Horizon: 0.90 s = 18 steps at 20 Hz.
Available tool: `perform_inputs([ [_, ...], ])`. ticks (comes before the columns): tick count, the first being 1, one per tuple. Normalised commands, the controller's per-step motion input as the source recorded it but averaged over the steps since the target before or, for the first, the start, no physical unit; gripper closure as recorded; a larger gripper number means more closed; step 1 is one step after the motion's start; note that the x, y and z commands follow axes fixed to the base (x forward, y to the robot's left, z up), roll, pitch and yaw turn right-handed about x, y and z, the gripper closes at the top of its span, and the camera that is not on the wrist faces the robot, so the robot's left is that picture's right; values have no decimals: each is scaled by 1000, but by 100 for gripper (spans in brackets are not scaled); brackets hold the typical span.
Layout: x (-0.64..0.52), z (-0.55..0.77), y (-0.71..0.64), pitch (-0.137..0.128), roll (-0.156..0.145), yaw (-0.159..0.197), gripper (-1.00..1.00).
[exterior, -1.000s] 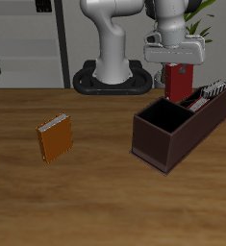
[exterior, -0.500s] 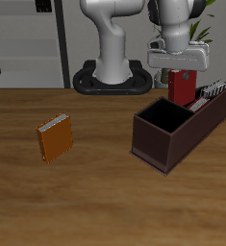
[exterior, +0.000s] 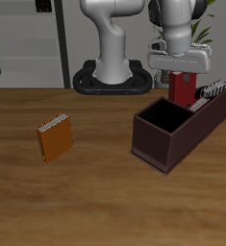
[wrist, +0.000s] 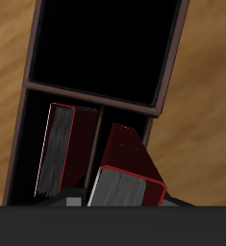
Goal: Place the left red book into the left desk caddy's back compartment and place the striped book into the left desk caddy's left compartment and place the right red book into the left desk caddy's front compartment
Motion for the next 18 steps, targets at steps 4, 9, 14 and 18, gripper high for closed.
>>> perform_inputs([
  [4,161,-13,-111,7,-42,-4,100],
  [9,98,25,-86,-1,-21,3,100],
  [14,71,-150,-28,25,-3,-21,100],
  [18,125,-316,62,44,2,-35,100],
])
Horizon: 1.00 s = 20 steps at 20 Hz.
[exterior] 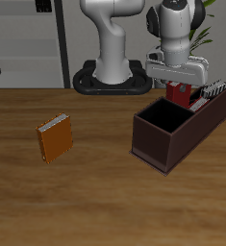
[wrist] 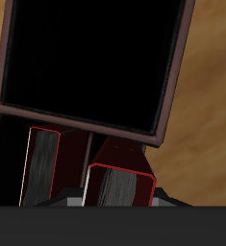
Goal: Place the left red book into the left desk caddy's back compartment and place the striped book into the left desk caddy's left compartment and place the right red book into the left desk caddy's front compartment
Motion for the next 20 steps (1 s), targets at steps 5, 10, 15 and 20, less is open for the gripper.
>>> perform_inputs([
  [5,90,-285,25,37,5,-11,100],
  [10,8,-95,12,40,-7,1,-100],
  [15,-100,190,-25,-16,-18,-3,-100],
  [20,-116,100,92,-17,4,59,-100],
])
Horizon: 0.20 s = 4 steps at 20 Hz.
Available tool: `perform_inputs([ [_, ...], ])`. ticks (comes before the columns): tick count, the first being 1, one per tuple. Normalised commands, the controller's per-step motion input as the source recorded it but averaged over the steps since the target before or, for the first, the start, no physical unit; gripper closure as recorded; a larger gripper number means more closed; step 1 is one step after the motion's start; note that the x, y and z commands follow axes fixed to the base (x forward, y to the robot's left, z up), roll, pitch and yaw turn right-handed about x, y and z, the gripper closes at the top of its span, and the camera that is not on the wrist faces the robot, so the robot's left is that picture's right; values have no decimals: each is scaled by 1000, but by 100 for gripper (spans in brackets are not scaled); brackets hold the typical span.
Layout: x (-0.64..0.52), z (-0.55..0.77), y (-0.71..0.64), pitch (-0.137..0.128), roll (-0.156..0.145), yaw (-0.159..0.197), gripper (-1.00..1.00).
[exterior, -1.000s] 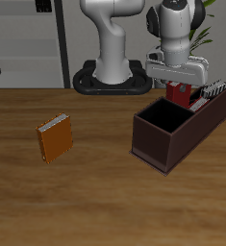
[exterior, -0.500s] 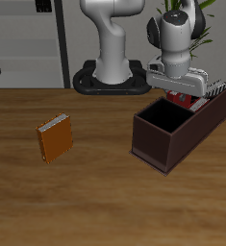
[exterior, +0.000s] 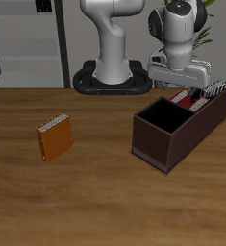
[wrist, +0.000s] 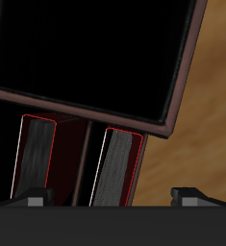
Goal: Place the left red book into the left desk caddy's back compartment and place the striped book into the left desk caddy's left compartment and place the right red book into the left desk caddy's front compartment
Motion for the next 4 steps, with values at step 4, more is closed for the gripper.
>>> perform_inputs([
  [4,-111,191,18,-31,-2,41,-100],
])
